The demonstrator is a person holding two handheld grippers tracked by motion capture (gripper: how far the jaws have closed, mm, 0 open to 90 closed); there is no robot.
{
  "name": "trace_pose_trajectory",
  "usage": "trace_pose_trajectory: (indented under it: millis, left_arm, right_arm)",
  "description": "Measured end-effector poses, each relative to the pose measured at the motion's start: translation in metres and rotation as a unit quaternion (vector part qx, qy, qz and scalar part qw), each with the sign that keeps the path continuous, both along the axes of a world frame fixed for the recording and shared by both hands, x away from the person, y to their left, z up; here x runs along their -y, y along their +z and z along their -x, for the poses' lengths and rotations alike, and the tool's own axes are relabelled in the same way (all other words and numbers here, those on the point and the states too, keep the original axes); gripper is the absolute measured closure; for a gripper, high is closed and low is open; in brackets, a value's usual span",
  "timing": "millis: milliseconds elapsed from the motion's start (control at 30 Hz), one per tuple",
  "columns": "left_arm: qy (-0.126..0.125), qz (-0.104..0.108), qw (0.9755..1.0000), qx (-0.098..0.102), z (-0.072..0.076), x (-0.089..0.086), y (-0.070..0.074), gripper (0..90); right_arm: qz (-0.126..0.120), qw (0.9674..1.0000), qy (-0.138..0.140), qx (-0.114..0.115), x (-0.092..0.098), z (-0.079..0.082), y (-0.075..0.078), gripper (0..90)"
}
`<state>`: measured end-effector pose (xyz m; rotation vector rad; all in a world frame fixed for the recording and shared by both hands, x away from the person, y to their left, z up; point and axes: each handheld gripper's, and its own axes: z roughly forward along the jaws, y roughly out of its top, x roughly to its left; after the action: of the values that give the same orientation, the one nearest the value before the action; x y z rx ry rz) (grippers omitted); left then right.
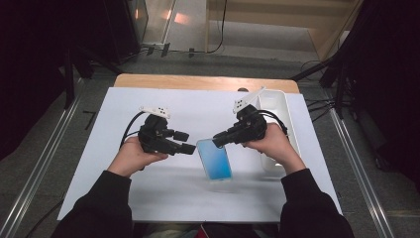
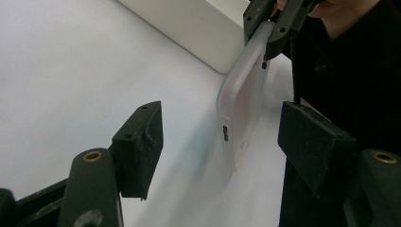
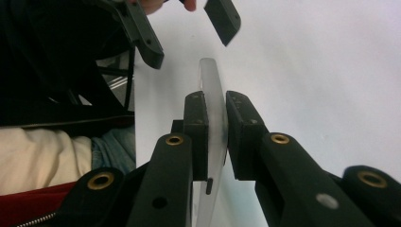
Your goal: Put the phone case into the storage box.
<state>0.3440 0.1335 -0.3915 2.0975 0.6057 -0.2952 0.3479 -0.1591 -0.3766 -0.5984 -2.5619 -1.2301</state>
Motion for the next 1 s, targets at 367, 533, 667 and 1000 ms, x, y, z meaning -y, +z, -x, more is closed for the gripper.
trace_pose_trajectory:
  millis: [367, 533, 667, 1000]
  left_arm:
    - [-0.02, -0.002, 0.9998, -0.003, -0.002, 0.008, -0.004, 34.1]
    - [-0.027, -0.005, 0.9996, -0.004, -0.001, 0.011, -0.006, 34.3]
    - [-0.032, -0.004, 0.9995, -0.008, -0.002, 0.011, -0.007, 37.6]
    - [-0.059, -0.004, 0.9981, -0.02, -0.002, 0.016, -0.013, 55.2]
  right_arm:
    - [-0.01, 0.9998, 0.014, -0.009, -0.008, -0.002, -0.001, 77.9]
    - [-0.014, 0.9996, 0.019, -0.011, -0.009, -0.002, -0.001, 77.9]
    - [-0.018, 0.9994, 0.023, -0.017, -0.01, -0.002, -0.002, 77.9]
    - [-0.019, 0.9989, 0.029, -0.033, -0.012, -0.003, -0.006, 77.9]
